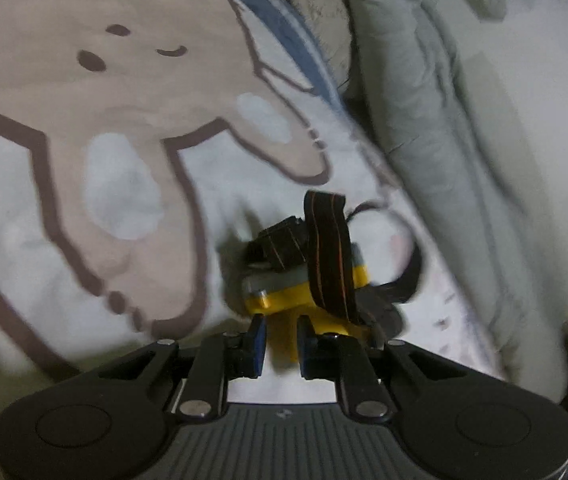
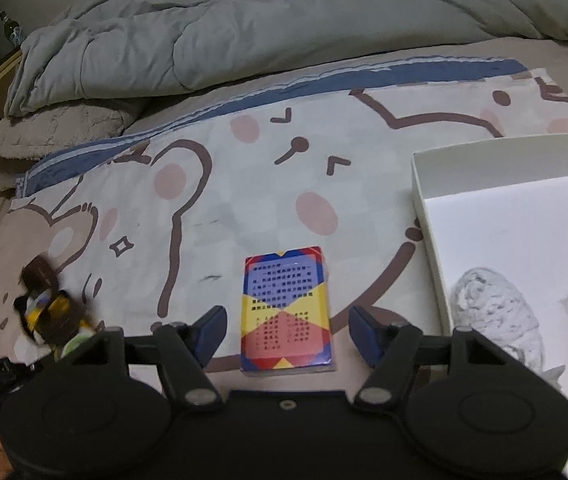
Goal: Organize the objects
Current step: 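Close the left tool on the yellow headlamp while the right tool grasps the card pack, then lift the headlamp and card pack and carry them over the white box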
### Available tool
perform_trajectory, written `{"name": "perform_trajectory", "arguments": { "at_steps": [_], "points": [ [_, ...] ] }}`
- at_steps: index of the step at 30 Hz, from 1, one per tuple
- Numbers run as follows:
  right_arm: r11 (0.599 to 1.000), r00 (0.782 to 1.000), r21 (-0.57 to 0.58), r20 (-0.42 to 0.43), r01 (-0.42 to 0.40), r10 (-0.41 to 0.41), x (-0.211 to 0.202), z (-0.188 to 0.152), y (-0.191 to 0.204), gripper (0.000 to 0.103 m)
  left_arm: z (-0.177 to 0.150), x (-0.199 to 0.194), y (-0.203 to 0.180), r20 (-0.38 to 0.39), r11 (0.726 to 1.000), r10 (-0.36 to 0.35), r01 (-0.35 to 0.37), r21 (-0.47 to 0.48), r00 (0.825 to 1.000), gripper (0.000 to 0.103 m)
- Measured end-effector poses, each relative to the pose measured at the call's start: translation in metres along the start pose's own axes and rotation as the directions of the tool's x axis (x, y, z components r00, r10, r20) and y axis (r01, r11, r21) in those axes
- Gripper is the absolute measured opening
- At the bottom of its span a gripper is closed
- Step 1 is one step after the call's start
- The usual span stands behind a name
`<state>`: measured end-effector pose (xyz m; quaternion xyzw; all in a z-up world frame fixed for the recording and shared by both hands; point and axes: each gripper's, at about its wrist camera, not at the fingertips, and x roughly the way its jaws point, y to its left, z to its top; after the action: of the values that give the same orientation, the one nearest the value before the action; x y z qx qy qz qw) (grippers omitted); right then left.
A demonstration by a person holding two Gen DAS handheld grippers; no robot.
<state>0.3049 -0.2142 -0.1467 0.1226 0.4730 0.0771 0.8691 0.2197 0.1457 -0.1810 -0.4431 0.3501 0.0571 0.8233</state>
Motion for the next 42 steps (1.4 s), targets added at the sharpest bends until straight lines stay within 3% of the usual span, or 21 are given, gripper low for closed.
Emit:
{"name": "perform_trajectory", "arguments": {
  "at_steps": [3,11,14,18,25,31,36,37,42],
  "points": [
    [1.000,1.000,-0.005,-0.002,-0.006,0.006,0.002,0.000,0.002,0.068,0.001,0.006,-0.008,0.010,0.999,-0.045,0.046,-0.021,0.999,0.016],
    [1.000,1.000,0.014,-0.012,-0.007,0.007,0.006,0.001,-0.002,0.069,0.007,0.025,-0.039,0.000,0.999,-0.004,0.004,0.036,1.000,0.017],
    [0.999,1.000,0.032,-0.023,-0.013,0.013,0.010,0.002,-0.005,0.069,0.013,0.034,-0.052,-0.027,0.995,0.074,-0.072,0.071,0.997,0.027],
    [0.999,0.999,0.031,-0.038,-0.007,0.008,0.016,0.001,-0.005,0.070,0.015,0.040,-0.070,-0.050,0.982,0.157,-0.151,0.112,0.986,0.030],
    [1.000,0.998,0.017,-0.067,0.007,-0.006,0.027,-0.002,-0.005,0.073,0.013,0.060,-0.085,-0.063,0.948,0.307,-0.300,0.110,0.949,0.044],
    [0.999,0.996,-0.044,-0.089,0.027,-0.031,0.038,-0.009,0.003,0.078,0.009,0.069,-0.082,-0.060,0.945,0.310,-0.301,0.132,0.949,0.044],
    [0.980,0.993,-0.185,-0.082,0.071,-0.088,0.043,-0.016,0.016,0.067,0.011,0.062,-0.083,-0.073,0.932,0.309,-0.286,0.221,0.948,0.044],
    [0.977,0.993,-0.201,-0.081,0.071,-0.089,0.042,-0.017,0.017,0.062,0.012,0.060,-0.084,-0.075,0.928,0.312,-0.287,0.240,0.947,0.043],
    [0.963,0.992,-0.260,-0.091,0.065,-0.091,0.034,-0.026,0.023,0.062,0.006,0.045,-0.089,-0.110,0.879,0.338,-0.271,0.393,0.935,0.042]
  ]
}}
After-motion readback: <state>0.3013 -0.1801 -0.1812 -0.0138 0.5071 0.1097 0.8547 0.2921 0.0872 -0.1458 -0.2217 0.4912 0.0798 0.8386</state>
